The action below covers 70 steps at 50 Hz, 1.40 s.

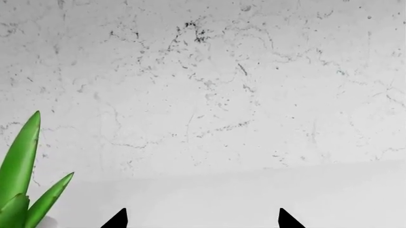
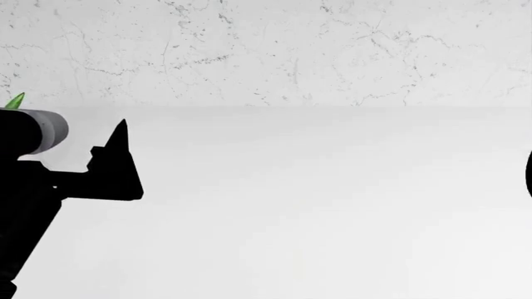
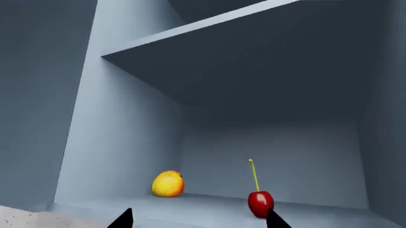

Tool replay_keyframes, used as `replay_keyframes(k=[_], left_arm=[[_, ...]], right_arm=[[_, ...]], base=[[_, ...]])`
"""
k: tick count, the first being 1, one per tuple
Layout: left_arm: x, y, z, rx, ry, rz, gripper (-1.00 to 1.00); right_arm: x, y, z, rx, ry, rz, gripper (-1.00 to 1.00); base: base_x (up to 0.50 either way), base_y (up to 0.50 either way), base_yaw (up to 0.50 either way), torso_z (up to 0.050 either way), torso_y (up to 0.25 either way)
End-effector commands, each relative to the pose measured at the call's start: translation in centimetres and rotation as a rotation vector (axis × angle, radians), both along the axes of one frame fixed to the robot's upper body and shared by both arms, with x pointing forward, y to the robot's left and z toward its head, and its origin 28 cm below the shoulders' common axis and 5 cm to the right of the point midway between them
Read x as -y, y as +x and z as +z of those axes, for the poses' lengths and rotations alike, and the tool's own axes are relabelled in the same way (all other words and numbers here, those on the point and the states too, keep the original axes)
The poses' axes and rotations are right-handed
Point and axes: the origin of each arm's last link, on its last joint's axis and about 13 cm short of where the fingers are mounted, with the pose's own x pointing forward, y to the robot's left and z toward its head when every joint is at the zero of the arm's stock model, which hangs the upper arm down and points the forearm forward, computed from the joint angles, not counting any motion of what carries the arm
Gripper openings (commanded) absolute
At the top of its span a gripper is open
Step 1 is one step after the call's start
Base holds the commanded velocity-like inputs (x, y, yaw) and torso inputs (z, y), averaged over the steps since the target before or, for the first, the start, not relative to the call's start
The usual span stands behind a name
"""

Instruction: Pick the cherry, mango from the counter and place them in the cabinet. Then close the cabinet.

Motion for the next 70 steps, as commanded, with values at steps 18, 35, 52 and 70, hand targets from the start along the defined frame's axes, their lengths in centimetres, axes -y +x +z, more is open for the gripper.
replay_keyframes(k=[18,35,52,70], left_arm=[[-0.1,-0.1,-0.2,-0.006,0.0,0.004,1.0],[0.0,0.0,-0.3,-0.009,0.004,-0.003,1.0],[0.3,0.2,-0.6,-0.009,0.007,-0.014,1.0],[0.8,0.8,-1.4,-0.02,0.002,-0.034,1.0]], right_arm=[[1.2,-1.7,-8.2,-0.17,0.121,-0.059,1.0],[3.8,3.1,-14.2,-0.281,0.059,-0.291,1.0],[4.9,6.4,-19.0,-0.262,-0.036,-0.475,1.0],[5.8,11.1,-22.4,-0.321,0.013,-0.473,1.0]], base=[[0.0,0.0,0.0,0.0,0.0],[0.0,0.0,0.0,0.0,0.0],[0.0,0.0,0.0,0.0,0.0],[0.0,0.0,0.0,0.0,0.0]])
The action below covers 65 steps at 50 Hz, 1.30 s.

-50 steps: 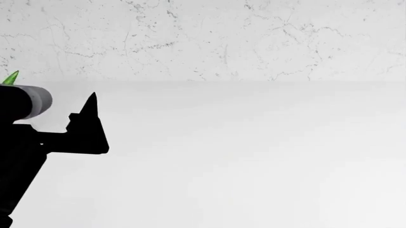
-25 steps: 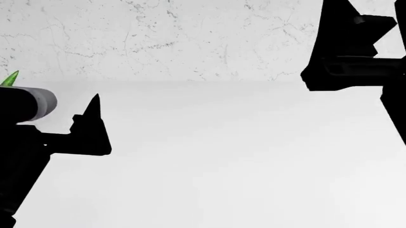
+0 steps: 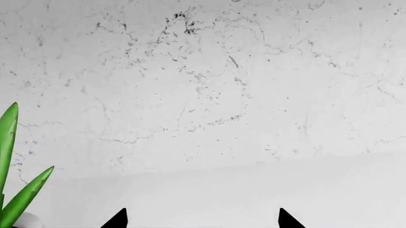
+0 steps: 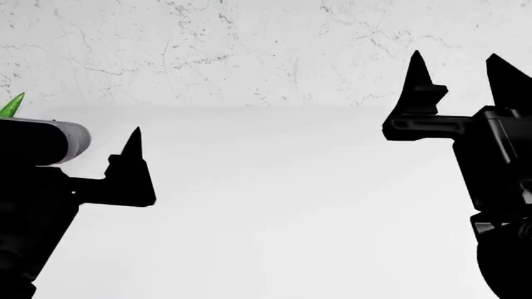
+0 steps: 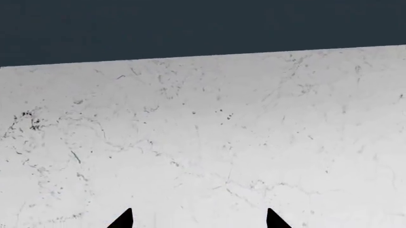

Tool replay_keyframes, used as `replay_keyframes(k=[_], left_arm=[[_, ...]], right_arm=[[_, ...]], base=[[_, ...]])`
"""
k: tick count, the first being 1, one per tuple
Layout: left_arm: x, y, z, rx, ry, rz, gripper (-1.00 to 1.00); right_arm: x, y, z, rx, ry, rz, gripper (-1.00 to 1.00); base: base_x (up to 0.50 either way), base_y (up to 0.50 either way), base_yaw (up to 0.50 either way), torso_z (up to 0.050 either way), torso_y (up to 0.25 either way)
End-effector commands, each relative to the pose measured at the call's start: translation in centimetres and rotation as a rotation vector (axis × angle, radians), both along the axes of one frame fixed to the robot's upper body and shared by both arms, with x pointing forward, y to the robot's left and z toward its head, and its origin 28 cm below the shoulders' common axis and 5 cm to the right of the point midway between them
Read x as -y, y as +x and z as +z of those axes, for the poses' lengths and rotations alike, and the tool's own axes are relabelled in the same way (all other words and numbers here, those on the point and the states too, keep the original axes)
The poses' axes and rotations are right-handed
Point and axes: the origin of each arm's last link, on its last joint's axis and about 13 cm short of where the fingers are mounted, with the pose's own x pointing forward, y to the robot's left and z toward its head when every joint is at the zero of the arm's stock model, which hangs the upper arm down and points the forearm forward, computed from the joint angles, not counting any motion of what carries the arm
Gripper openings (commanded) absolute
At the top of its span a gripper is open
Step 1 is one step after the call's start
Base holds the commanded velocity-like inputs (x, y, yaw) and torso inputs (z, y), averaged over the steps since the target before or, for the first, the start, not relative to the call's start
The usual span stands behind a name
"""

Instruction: Pick the cherry, mango from the counter and place them in the cabinet. Then close the cabinet.

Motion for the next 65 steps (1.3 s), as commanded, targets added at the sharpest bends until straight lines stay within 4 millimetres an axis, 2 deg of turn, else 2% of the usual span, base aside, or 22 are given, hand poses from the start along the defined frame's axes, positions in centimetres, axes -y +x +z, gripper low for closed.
replay_keyframes(k=[1,4,7,12,18,25,33,44,51,58,65], left_arm=[[0.3,0.4,-0.5,-0.007,-0.002,-0.01,1.0],[0.5,0.6,-0.7,-0.01,-0.006,-0.012,1.0],[0.6,0.8,-0.8,-0.012,-0.009,-0.011,1.0],[0.7,1.3,-0.5,0.006,-0.013,0.005,1.0],[1.2,2.0,-0.3,0.03,0.003,0.014,1.0],[1.1,1.9,0.3,0.047,0.026,0.023,1.0],[0.7,1.3,0.6,0.061,0.017,0.023,1.0],[-0.1,1.2,0.6,0.081,-0.002,0.031,1.0],[-0.6,1.8,0.7,0.1,-0.093,0.015,1.0],[-0.8,1.8,1.3,-0.041,-0.435,-0.187,1.0],[-2.0,1.9,2.0,-0.084,-0.499,-0.239,1.0]], right_arm=[[0.7,3.1,-3.6,-0.058,-0.034,-0.045,1.0],[1.0,3.9,-4.9,-0.102,-0.071,-0.092,1.0],[0.8,4.1,-5.2,-0.136,-0.09,-0.108,1.0],[0.3,3.7,-4.3,-0.142,-0.038,-0.078,1.0],[0.0,3.8,-4.2,-0.145,-0.042,-0.067,1.0],[-0.3,3.5,-4.7,-0.143,-0.036,-0.049,1.0],[0.0,4.2,-6.1,-0.175,-0.02,-0.077,1.0],[0.1,4.2,-6.4,-0.175,-0.022,-0.078,1.0],[0.0,4.1,-6.3,-0.172,-0.021,-0.066,1.0],[-0.1,4.1,-6.3,-0.173,-0.017,-0.058,1.0],[-0.1,4.1,-6.1,-0.171,-0.01,-0.05,1.0]], base=[[0.0,0.0,0.0,0.0,0.0],[0.0,0.0,0.0,0.0,0.0],[0.0,0.0,0.0,0.0,0.0],[0.0,0.0,0.0,0.0,0.0],[0.0,0.0,0.0,0.0,0.0],[0.0,0.0,0.0,0.0,0.0],[0.0,0.0,0.0,0.0,0.0],[0.0,0.0,0.0,0.0,0.0],[0.0,0.0,0.0,0.0,0.0],[0.0,0.0,0.0,0.0,0.0],[0.0,0.0,0.0,0.0,0.0]])
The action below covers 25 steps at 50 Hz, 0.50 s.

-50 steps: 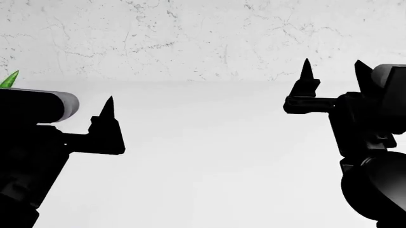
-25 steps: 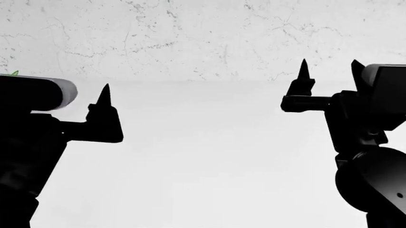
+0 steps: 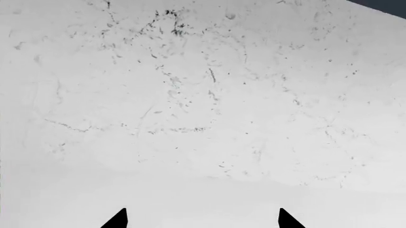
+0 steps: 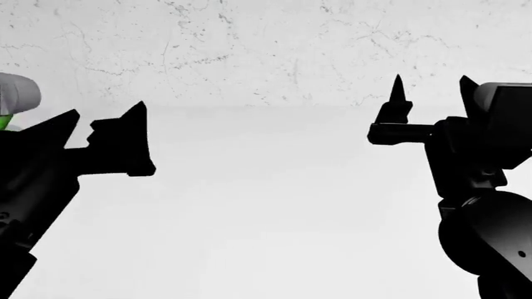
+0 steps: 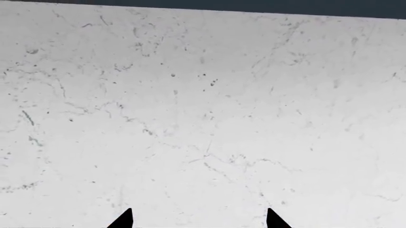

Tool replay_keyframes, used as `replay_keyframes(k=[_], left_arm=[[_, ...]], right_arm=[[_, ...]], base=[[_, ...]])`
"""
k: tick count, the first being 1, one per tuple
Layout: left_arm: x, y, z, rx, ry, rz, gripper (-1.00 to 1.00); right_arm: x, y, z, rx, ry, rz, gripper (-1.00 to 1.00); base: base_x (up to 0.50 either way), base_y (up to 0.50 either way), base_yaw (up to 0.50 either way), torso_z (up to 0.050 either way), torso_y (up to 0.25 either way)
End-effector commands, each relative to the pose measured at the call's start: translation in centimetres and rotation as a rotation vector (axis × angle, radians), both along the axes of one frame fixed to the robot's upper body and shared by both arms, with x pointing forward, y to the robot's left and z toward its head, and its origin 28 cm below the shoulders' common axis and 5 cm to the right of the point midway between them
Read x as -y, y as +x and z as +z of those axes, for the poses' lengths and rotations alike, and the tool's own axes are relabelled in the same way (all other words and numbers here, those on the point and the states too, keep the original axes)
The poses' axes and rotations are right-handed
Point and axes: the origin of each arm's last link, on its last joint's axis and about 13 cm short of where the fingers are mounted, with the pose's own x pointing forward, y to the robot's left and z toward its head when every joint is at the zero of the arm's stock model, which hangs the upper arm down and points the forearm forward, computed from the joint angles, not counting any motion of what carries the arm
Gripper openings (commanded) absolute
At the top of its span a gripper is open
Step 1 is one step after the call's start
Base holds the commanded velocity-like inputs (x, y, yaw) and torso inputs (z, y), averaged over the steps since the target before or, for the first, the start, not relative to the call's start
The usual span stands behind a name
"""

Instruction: Pick the cherry, mango from the counter and place them in the cabinet. Then close the cabinet.

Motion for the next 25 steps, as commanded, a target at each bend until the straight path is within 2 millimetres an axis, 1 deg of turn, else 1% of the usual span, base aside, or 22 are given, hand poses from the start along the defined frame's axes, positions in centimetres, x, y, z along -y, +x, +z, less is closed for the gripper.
replay_keyframes(k=[1,11,25], left_arm=[[-1.7,0.1,0.9,-0.064,-0.211,-0.116,1.0],[-3.6,-0.3,1.7,-0.027,-0.264,-0.081,1.0],[-5.9,-1.6,2.6,-0.006,-0.371,-0.05,1.0]], right_arm=[[-0.9,-0.5,-2.4,-0.098,0.062,0.028,1.0],[-1.2,-1.1,-1.2,-0.098,0.064,0.031,1.0],[-1.1,-1.2,-1.1,-0.092,0.068,0.029,1.0]], base=[[0.0,0.0,0.0,0.0,0.0],[0.0,0.0,0.0,0.0,0.0],[0.0,0.0,0.0,0.0,0.0]])
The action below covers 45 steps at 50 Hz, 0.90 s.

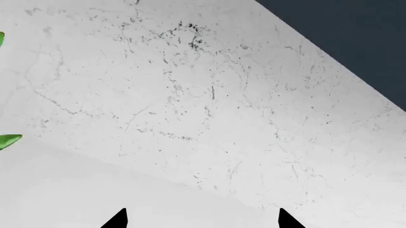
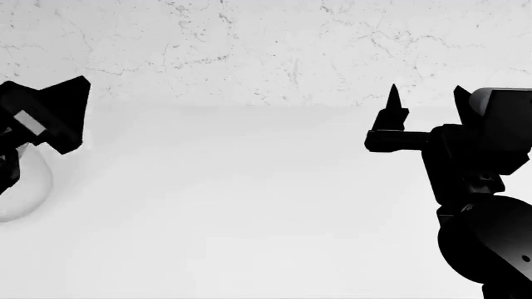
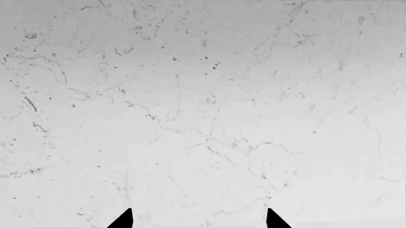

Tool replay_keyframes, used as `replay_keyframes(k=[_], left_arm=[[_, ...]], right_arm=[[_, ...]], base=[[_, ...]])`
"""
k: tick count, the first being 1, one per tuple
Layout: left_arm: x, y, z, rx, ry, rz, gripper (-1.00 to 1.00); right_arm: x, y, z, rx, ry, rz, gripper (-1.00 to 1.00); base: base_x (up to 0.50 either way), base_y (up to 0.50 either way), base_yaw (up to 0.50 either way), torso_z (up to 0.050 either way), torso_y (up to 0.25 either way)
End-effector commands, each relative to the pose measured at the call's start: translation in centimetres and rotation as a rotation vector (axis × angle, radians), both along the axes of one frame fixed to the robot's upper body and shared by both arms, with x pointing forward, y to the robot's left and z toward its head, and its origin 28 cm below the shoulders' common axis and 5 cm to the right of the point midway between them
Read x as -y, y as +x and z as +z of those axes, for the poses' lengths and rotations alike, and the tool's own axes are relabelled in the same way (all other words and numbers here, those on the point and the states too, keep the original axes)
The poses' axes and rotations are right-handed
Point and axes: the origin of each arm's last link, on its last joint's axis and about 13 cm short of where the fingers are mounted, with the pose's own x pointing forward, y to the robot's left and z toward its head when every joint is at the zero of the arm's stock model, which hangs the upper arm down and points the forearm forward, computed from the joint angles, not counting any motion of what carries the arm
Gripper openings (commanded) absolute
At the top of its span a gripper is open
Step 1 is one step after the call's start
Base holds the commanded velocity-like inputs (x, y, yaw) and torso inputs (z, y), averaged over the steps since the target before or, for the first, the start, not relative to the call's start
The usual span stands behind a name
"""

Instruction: Pick the cherry, mango from the counter and place them in the cabinet. Then close the cabinet.

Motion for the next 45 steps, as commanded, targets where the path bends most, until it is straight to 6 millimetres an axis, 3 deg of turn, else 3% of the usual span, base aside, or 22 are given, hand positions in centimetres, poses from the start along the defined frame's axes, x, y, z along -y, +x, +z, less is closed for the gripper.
replay_keyframes(k=[1,32,45], left_arm=[[-2.0,-1.0,0.7,0.013,-0.08,0.025,1.0],[-7.3,-2.0,2.1,0.046,-0.109,0.354,1.0],[-9.4,-1.8,4.5,0.085,-0.1,0.484,1.0]], right_arm=[[-0.8,-0.5,-1.0,-0.032,0.051,0.022,1.0],[-0.7,-0.5,-1.2,-0.034,0.052,0.017,1.0],[-0.7,-0.5,-1.2,-0.035,0.049,0.018,1.0]], base=[[0.0,0.0,0.0,0.0,0.0],[0.0,0.0,0.0,0.0,0.0],[0.0,0.0,0.0,0.0,0.0]])
